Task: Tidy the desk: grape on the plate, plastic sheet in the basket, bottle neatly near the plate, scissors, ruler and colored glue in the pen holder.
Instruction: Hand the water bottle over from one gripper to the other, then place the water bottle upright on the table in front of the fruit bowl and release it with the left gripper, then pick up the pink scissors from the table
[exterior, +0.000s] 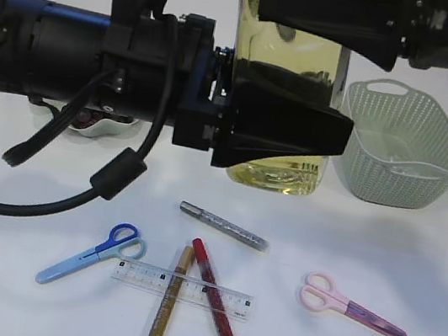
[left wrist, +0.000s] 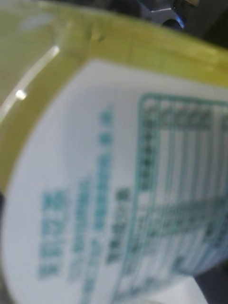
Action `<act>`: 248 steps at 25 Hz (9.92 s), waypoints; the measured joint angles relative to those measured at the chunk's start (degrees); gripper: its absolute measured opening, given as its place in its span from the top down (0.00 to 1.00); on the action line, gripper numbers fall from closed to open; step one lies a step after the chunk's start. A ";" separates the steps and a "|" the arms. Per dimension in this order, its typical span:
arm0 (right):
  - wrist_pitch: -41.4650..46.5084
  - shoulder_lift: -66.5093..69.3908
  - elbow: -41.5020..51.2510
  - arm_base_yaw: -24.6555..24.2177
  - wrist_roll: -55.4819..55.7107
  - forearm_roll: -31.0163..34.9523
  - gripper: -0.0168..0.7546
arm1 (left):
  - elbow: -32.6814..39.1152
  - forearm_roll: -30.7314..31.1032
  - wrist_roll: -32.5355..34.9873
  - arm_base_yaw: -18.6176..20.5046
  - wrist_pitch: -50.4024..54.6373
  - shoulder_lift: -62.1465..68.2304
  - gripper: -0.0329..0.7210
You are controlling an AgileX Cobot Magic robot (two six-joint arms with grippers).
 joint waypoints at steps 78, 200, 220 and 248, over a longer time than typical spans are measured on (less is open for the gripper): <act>-12.38 -2.28 -0.67 0.00 73.47 -71.81 0.21 | 0.21 15.96 -4.41 24.50 -0.19 -5.44 0.37; -7.01 -2.43 -0.67 0.00 85.86 -85.97 0.26 | 0.27 -30.00 47.87 25.11 -4.75 30.77 0.17; -6.73 -2.43 -0.67 0.00 85.86 -83.23 0.26 | 0.27 -30.75 47.87 25.60 -4.96 14.28 0.42; -5.99 -2.43 -0.67 0.00 85.04 -83.93 0.27 | 0.27 -32.94 28.82 30.17 59.97 -4.94 0.67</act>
